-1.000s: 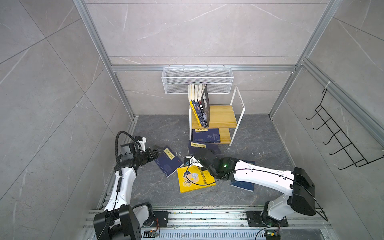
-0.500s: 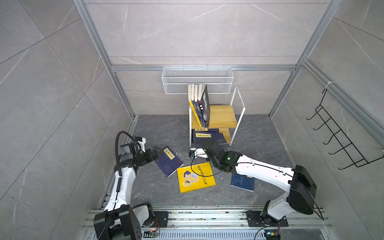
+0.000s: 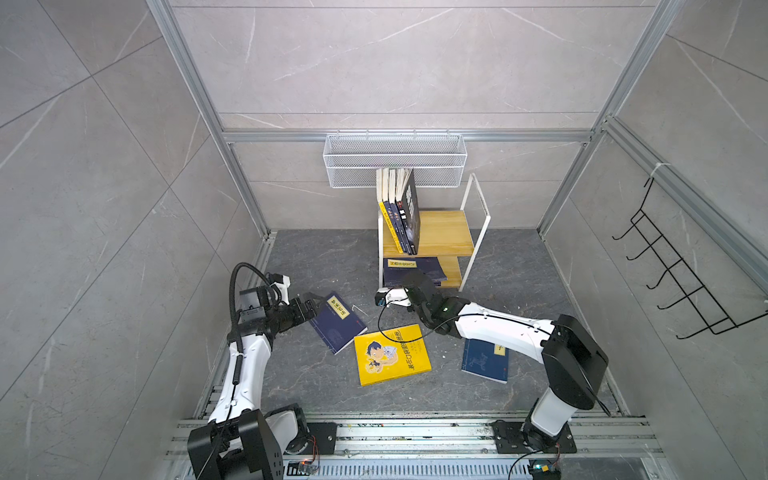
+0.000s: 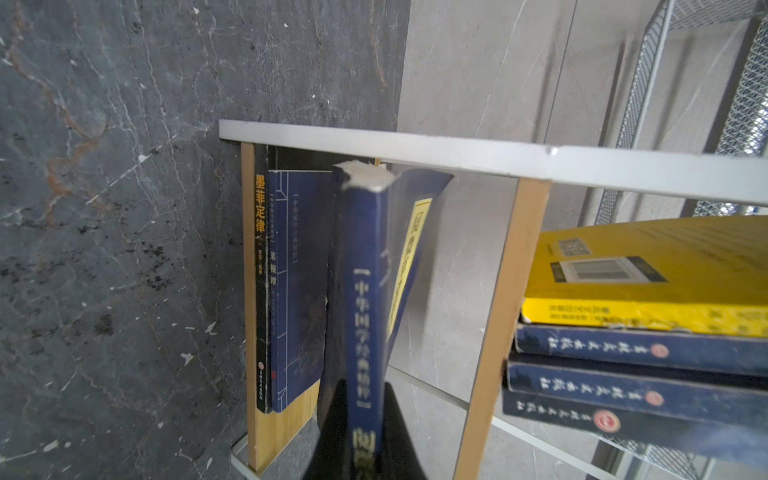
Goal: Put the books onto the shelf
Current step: 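Insert the blue book upright into the shelf's lower tier beside other books, then push the inserted blue book against the standing books with right gripper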
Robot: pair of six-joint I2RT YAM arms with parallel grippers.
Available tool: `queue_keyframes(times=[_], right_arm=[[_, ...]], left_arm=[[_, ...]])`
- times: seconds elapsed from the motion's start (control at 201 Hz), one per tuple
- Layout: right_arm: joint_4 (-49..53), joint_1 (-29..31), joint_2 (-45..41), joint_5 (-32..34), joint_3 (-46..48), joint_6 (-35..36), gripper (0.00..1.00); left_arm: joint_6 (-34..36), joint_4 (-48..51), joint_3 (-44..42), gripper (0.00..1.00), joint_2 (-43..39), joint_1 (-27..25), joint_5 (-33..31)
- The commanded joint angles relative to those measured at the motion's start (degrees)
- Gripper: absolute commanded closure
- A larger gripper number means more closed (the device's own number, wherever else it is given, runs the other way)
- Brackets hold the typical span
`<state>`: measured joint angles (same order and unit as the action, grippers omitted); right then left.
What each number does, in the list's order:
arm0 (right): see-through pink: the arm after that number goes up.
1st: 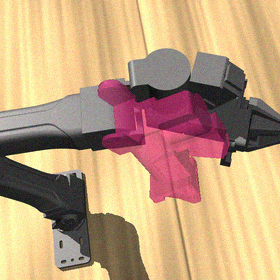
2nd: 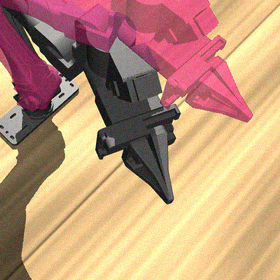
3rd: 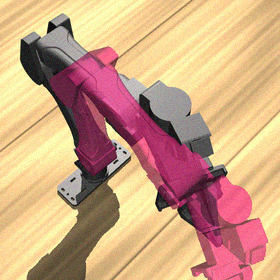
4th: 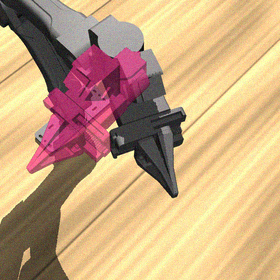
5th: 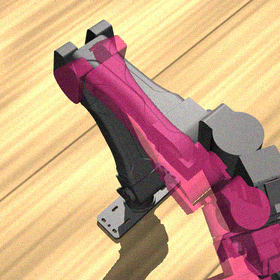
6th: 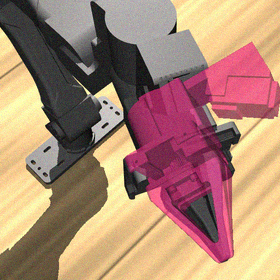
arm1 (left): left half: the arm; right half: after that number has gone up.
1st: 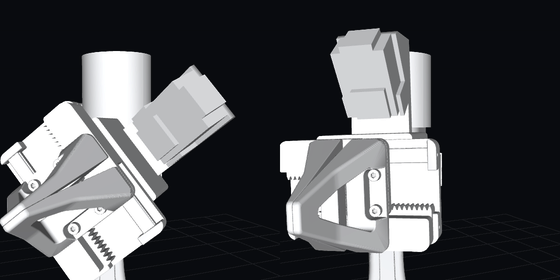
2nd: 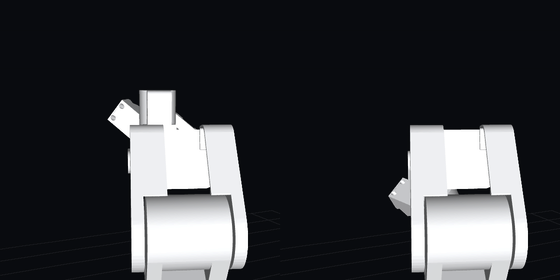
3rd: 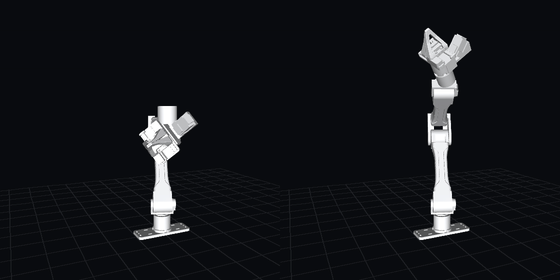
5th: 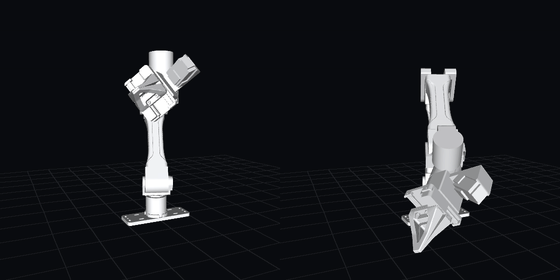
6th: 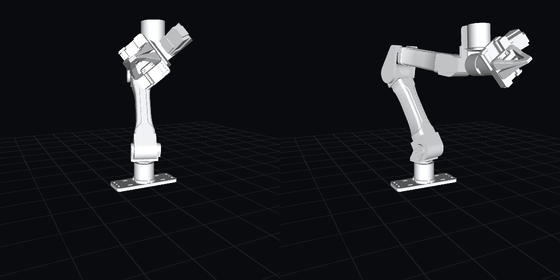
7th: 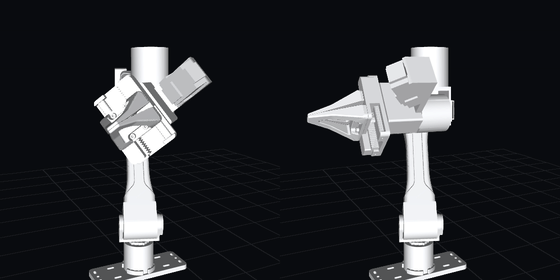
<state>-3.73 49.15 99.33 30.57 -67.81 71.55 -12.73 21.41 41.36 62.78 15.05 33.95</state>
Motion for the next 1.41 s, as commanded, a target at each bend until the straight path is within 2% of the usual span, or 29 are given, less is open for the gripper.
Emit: queue_keyframes(times=[0.0,0.393,0.518,0.598,0.647,0.767,0.861,0.936,1.046,1.235,1.404], right_arm=[[-5.4,-0.7,1.2,-0.9,0.0,1.1,1.0],[-7.9,-2.8,6.8,-1.4,-0.2,1.8,1.0],[-2.9,-3.0,8.0,-2.1,-1.9,-0.6,1.0],[4.6,-3.4,8.2,-4.0,-4.0,-3.3,1.0],[7.3,-3.7,8.3,-5.6,-4.8,-4.7,0.96],[10.9,-3.9,8.9,-6.1,-6.3,-5.4,0.9],[11.0,-4.3,9.0,-7.2,-6.8,-5.3,0.9],[11.8,-4.6,9.8,-7.6,-8.0,-5.7,0.91],[12.7,-5.2,11.3,-8.5,-9.7,-5.9,1.0],[11.9,-6.4,14.0,-8.8,-12.4,-5.2,1.0],[12.3,-7.3,15.7,-9.8,-13.7,-4.6,0.86]], left_arm=[[1.4,-0.1,2.1,0.0,-1.3,0.3,-0.6],[1.0,-0.5,1.9,0.0,-1.3,0.6,-0.6],[1.0,0.0,2.1,0.0,-1.3,0.6,-0.3],[1.0,-0.2,2.2,0.0,-1.2,0.6,-0.6],[1.0,-0.7,1.7,0.0,-1.5,0.5,-0.7],[1.1,0.4,2.3,0.0,-1.3,0.6,-0.4],[1.1,-0.3,1.9,0.0,-1.6,0.6,-0.7],[1.1,-0.3,1.7,0.0,-1.5,0.6,-0.4],[1.1,0.0,2.2,0.0,-1.3,0.6,-0.5],[1.0,0.3,2.4,0.0,-0.8,0.6,-0.3],[1.2,-0.1,2.0,0.0,-0.7,0.6,0.0]])
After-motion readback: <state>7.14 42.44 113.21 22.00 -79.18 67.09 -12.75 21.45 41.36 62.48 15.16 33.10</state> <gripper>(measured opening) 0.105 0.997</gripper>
